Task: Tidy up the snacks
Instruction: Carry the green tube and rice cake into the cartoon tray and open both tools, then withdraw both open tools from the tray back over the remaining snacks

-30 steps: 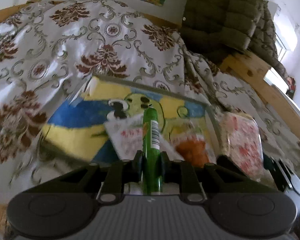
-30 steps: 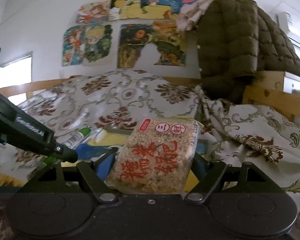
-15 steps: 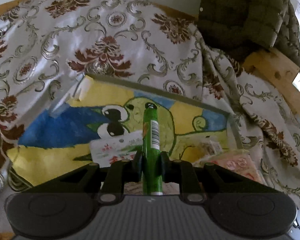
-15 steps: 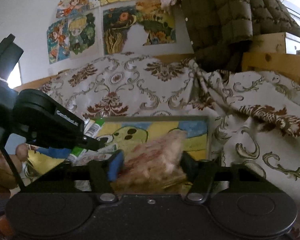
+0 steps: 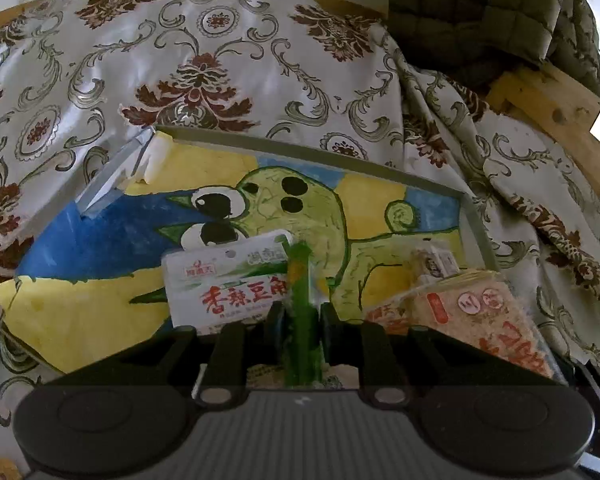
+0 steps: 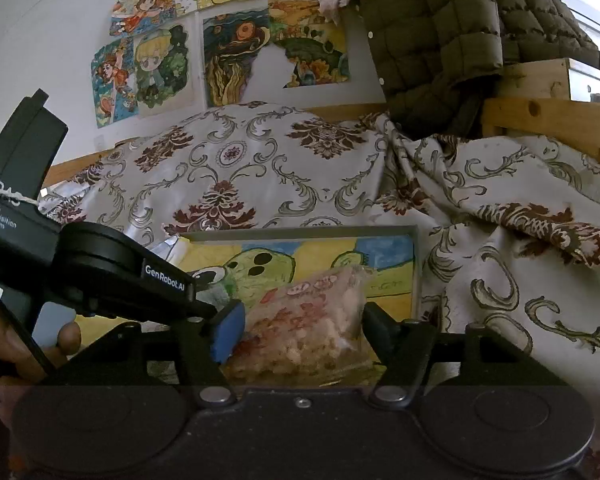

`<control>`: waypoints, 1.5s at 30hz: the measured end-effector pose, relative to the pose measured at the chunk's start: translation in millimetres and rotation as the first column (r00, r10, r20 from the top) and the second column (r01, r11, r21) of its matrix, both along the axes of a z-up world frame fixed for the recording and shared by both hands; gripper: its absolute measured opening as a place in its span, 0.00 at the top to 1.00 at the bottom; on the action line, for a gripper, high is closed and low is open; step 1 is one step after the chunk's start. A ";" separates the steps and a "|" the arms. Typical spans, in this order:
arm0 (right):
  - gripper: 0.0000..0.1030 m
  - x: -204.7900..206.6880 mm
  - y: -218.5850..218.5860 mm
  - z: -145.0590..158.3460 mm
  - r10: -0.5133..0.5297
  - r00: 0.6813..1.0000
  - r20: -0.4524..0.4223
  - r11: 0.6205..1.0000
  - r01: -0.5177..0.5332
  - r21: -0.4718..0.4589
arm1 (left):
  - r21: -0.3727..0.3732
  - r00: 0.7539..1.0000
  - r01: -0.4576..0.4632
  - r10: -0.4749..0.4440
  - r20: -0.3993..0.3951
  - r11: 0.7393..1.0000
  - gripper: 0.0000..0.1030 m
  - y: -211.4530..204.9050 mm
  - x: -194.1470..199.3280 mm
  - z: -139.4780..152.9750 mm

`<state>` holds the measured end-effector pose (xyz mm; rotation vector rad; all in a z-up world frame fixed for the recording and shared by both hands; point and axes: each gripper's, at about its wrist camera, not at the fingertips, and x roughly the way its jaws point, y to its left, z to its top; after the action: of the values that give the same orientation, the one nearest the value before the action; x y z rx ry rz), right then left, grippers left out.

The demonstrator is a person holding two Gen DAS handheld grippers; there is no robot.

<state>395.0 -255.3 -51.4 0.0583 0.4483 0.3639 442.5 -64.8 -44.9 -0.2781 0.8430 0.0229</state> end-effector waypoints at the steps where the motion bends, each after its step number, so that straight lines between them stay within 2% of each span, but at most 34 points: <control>1: 0.31 -1.4 -0.3 0.6 -0.002 1.000 0.006 1.000 0.002 0.000 | -0.006 1.000 -0.005 0.005 -0.004 1.000 0.78 0.8 -0.3 0.5; 5: 0.24 -5.5 -1.0 6.2 -0.004 1.000 0.028 1.000 0.004 -0.005 | -0.035 1.000 -0.021 0.021 -0.006 0.999 0.77 4.8 -3.5 2.9; 10: 0.17 -13.2 -2.3 15.6 -0.016 0.999 0.043 1.000 0.017 -0.013 | -0.058 0.999 -0.040 0.041 0.014 0.997 0.57 10.7 -13.6 10.9; 14: 0.09 -24.0 -5.5 25.5 -0.042 0.997 0.062 0.999 0.042 -0.009 | -0.095 0.997 -0.054 0.059 0.051 0.994 0.50 18.4 -33.2 19.7; 16: 0.05 -31.1 -7.7 30.4 -0.052 0.996 0.068 0.999 0.053 -0.003 | -0.108 0.995 -0.060 0.068 0.076 0.992 0.42 22.1 -46.3 23.2; 22: 0.01 -58.4 -15.0 45.8 -0.069 0.995 0.073 0.998 0.068 0.017 | -0.077 0.982 -0.069 0.081 0.170 0.995 0.16 28.0 -90.3 38.0; 27: 0.01 -83.7 -16.3 57.8 -0.075 0.994 0.074 0.997 0.073 0.023 | -0.035 0.965 -0.071 0.077 0.249 0.997 0.02 29.5 -131.9 53.6; 35: 0.01 -136.5 -13.9 70.6 -0.071 0.994 0.080 0.997 0.070 0.017 | 0.053 0.944 -0.100 0.078 0.322 0.994 0.01 32.2 -198.1 68.2; 45: 0.01 -199.8 -7.3 74.0 -0.063 0.996 0.062 0.998 0.062 0.025 | 0.148 0.939 -0.127 0.071 0.336 0.981 0.01 37.4 -271.3 75.8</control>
<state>195.3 -262.6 22.6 0.0831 0.3795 0.3084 171.2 -27.3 30.9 -0.1589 0.4894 0.1377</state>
